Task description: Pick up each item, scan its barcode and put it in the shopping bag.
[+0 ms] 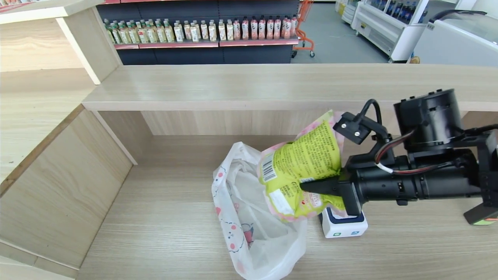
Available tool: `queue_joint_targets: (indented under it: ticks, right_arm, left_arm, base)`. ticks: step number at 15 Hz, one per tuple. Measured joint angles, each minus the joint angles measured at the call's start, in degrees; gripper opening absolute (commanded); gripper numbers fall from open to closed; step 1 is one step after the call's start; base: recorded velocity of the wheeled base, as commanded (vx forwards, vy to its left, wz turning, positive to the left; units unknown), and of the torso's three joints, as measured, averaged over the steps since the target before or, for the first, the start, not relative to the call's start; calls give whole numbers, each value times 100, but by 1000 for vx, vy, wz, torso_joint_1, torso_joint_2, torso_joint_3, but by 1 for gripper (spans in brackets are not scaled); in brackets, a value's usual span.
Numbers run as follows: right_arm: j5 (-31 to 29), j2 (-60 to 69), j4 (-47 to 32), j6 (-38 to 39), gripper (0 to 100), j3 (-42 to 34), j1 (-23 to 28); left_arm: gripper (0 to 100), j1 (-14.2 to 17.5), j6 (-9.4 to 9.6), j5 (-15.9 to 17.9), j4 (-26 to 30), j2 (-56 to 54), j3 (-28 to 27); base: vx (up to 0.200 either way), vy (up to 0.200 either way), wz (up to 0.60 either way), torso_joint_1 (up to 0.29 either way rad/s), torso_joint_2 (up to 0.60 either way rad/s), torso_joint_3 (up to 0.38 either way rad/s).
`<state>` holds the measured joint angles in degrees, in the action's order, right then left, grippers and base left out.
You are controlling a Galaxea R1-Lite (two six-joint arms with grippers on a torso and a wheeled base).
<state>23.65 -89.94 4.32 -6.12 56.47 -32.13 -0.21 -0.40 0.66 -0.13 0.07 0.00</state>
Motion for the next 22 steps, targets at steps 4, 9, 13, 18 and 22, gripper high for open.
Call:
queue_joint_targets:
  ticks: [4, 9, 13, 18, 22]
  right_arm:
    - [5, -422, 90, 7, 0, 161, 132]
    - [10, -842, 200, 43, 0, 263, 236]
    - [141, -1270, 215, 18, 0, 472, 301]
    - [453, -1548, 99, -20, 0, 601, 363]
    - [385, -1537, -101, -77, 0, 452, 518]
  left_arm:
    - [100, -1, 0, 5, -2, 0, 0]
    - [100, 5, -2, 5, -2, 0, 0]
    - [100, 5, -2, 5, -2, 0, 0]
    - [100, 5, 0, 2, -2, 0, 0]
    - [100, 5, -2, 5, -2, 0, 0]
  base:
    - [0, 0, 0, 0, 0, 0]
    - [0, 0, 0, 0, 0, 0]
    - [0, 0, 0, 0, 0, 0]
    - [0, 0, 0, 0, 0, 0]
    - [0, 0, 0, 0, 0, 0]
